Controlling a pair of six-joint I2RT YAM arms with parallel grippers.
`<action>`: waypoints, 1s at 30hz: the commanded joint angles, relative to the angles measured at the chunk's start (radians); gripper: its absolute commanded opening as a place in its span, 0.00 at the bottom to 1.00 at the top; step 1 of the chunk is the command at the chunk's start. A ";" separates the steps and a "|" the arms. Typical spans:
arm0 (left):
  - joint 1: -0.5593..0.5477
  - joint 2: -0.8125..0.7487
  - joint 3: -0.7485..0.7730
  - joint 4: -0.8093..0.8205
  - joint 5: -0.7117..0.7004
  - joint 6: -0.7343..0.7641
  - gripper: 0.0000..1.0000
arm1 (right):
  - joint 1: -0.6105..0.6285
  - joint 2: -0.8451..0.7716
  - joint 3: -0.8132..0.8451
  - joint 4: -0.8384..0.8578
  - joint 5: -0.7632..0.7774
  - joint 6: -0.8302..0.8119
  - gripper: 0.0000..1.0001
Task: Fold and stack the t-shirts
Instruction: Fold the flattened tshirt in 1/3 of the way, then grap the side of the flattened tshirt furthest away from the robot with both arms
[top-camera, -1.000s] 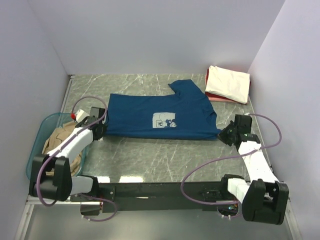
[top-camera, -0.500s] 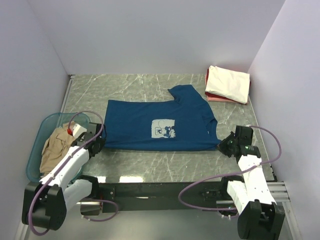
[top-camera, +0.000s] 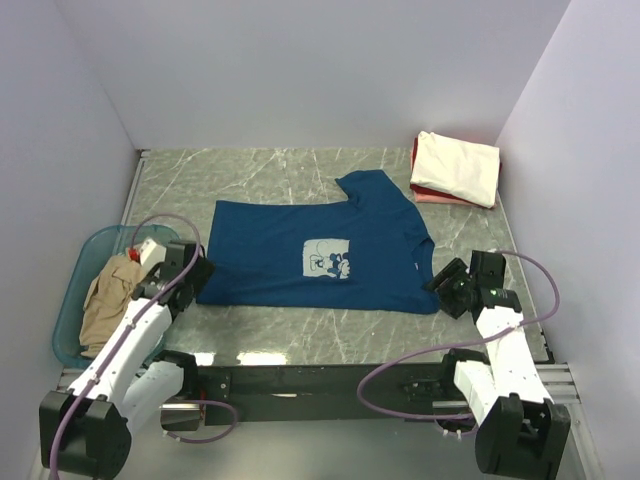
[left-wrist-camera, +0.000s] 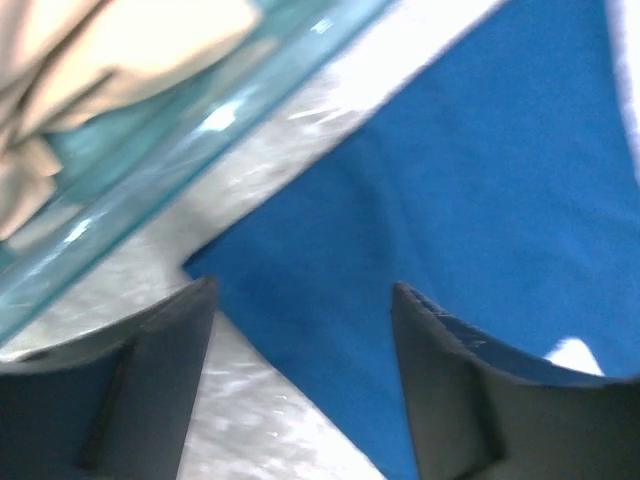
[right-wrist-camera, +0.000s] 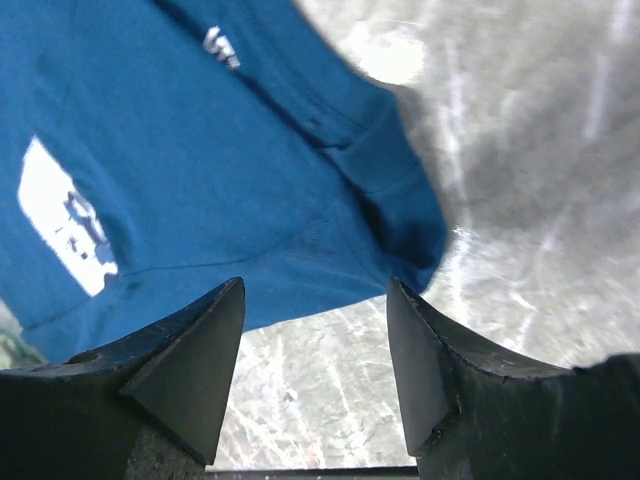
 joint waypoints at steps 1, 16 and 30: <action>-0.002 0.032 0.124 0.045 0.039 0.091 0.77 | -0.005 0.035 0.070 0.103 -0.082 -0.058 0.66; -0.001 0.838 0.819 0.028 -0.050 0.280 0.56 | 0.223 0.585 0.658 0.253 0.054 -0.196 0.58; 0.033 1.292 1.209 0.013 -0.058 0.330 0.53 | 0.269 1.082 1.106 0.267 0.073 -0.260 0.53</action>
